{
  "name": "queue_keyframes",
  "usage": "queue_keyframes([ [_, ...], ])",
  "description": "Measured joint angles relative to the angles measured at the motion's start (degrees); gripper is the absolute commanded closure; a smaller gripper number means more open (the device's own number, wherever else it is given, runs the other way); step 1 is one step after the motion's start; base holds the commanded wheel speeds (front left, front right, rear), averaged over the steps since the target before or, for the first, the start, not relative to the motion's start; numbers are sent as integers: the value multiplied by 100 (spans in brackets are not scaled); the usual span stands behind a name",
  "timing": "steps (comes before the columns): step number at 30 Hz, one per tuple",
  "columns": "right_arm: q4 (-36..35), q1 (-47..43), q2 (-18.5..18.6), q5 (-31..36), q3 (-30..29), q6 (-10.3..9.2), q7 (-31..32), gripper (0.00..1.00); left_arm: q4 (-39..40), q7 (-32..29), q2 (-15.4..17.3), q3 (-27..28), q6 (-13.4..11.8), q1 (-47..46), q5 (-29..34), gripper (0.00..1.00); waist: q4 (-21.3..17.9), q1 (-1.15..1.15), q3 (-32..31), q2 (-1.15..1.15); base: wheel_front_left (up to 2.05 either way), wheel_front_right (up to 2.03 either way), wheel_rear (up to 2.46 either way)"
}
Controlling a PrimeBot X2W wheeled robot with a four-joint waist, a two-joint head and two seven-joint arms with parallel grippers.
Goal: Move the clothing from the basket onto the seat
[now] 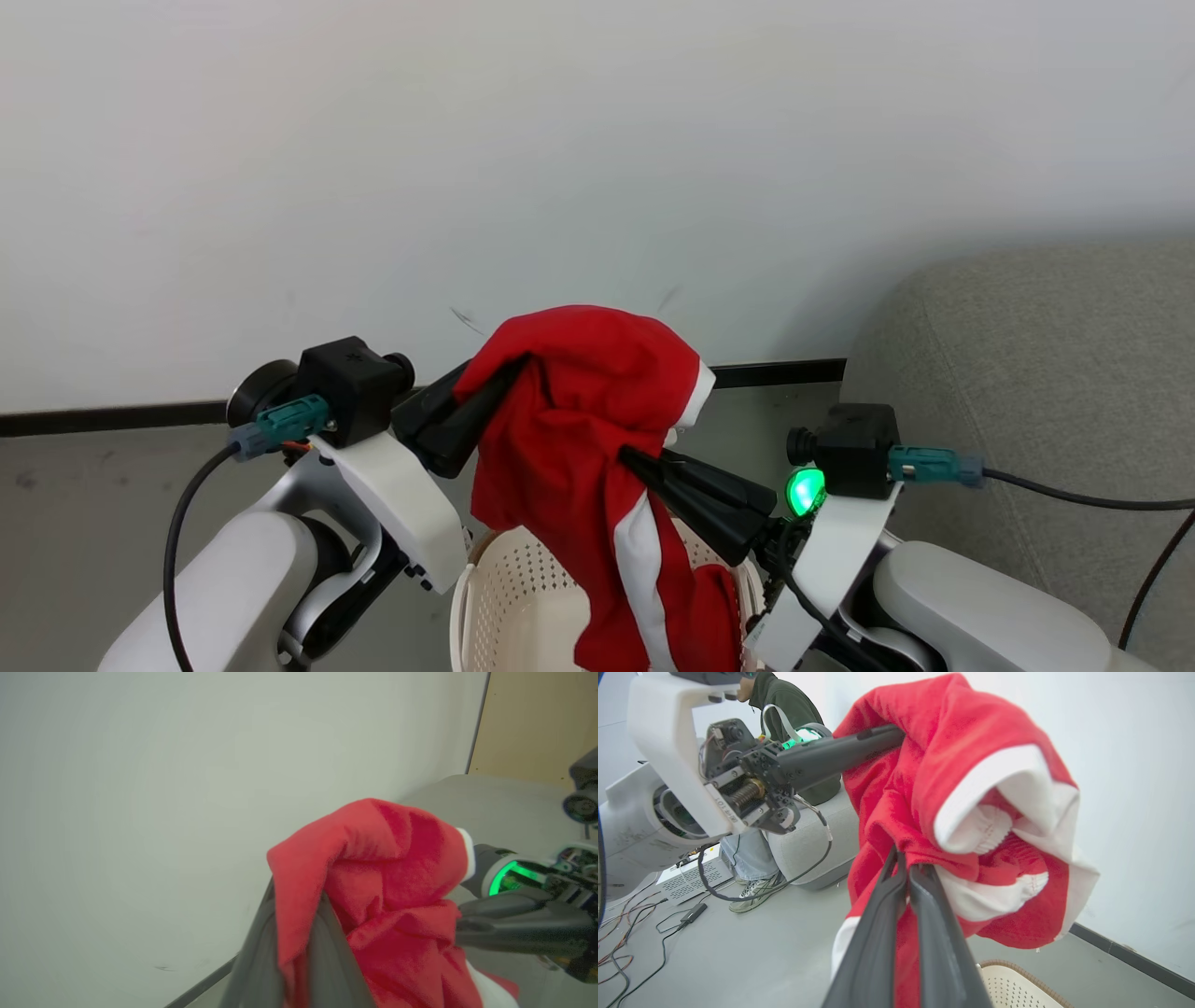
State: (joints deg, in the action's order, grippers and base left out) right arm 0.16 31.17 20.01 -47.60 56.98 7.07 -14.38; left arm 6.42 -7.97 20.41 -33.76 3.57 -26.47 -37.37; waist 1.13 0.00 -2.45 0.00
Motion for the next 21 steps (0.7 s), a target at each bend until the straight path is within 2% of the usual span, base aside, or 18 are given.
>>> queue_keyframes([
  [3,-9,-87,47,140,-124,0,0,100,-31,59,-45,45,-44,128,-98,100,-48,0,16,0,0,0,0],
  [4,-22,-121,54,154,-193,0,-1,100,-45,64,-62,48,-58,165,-148,86,-64,0,22,0,0,0,0],
  [5,-41,-166,58,181,-255,0,0,100,-60,107,-73,57,-74,209,-176,59,-79,0,27,0,0,0,0],
  [8,-121,-207,119,275,-376,0,-1,100,-115,165,-109,64,-89,325,-219,12,-121,0,45,0,0,0,0],
  [9,-146,-236,143,309,-461,0,-1,100,-132,179,-123,62,-89,363,-237,4,-135,0,51,0,0,0,0],
  [10,-155,-275,163,344,-524,0,-1,100,-153,191,-142,60,-89,382,-243,0,-149,0,56,0,0,0,0],
  [21,-344,-591,289,560,-1326,0,-1,100,-207,463,-247,53,-89,608,-296,0,-294,0,116,0,0,0,0],
])
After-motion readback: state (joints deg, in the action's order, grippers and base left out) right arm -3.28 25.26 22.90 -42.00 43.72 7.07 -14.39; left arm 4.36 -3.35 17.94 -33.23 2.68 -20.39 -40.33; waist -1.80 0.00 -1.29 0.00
